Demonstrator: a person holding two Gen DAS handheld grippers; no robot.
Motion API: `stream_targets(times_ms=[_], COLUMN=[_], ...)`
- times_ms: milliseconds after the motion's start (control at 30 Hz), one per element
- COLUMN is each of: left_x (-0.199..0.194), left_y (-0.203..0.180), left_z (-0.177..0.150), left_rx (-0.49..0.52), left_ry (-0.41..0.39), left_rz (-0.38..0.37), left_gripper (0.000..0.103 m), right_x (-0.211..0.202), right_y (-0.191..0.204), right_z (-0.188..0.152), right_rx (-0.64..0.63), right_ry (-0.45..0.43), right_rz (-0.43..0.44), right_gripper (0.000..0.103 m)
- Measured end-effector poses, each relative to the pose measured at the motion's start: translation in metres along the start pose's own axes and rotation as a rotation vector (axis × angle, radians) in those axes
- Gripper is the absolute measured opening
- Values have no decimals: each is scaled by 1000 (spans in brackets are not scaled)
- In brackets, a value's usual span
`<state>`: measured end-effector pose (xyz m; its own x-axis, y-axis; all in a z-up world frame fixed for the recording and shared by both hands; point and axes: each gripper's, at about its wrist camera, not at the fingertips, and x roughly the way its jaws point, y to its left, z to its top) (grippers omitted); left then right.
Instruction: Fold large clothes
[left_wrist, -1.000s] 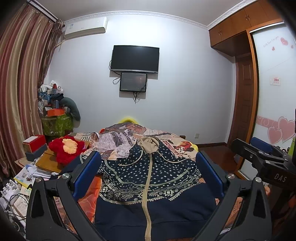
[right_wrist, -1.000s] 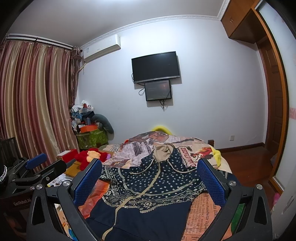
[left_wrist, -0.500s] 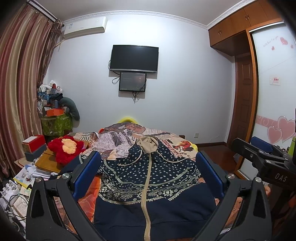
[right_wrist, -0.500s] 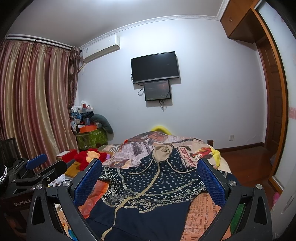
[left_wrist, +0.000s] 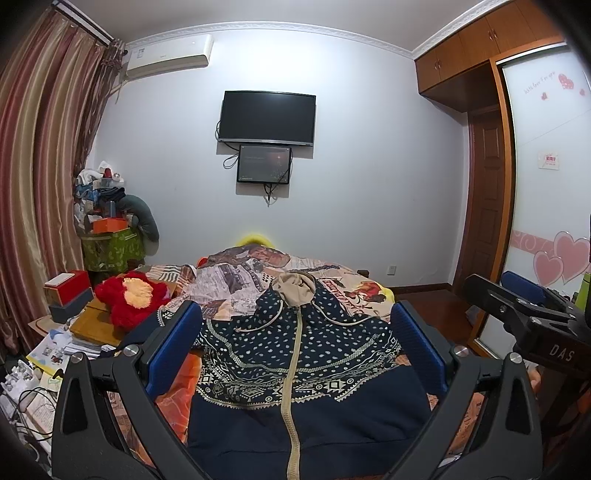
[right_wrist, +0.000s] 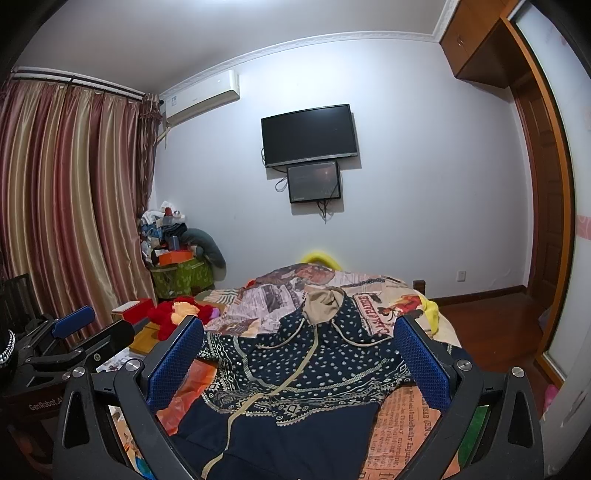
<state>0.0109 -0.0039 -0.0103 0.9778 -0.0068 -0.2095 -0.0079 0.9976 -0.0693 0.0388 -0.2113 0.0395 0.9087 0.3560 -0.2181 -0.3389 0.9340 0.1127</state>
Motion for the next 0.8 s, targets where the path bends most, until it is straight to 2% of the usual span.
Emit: stream_targets(times_ms=[800], left_x=[0], left_y=[0], left_z=[4], left_rx=[-2], left_ry=[3], left_rz=[-8], left_gripper=[103], right_x=[2], right_y=[-5], right_z=[1], right_rx=[-1], right_ry=[12], right_rz=[-4], right_gripper=[103])
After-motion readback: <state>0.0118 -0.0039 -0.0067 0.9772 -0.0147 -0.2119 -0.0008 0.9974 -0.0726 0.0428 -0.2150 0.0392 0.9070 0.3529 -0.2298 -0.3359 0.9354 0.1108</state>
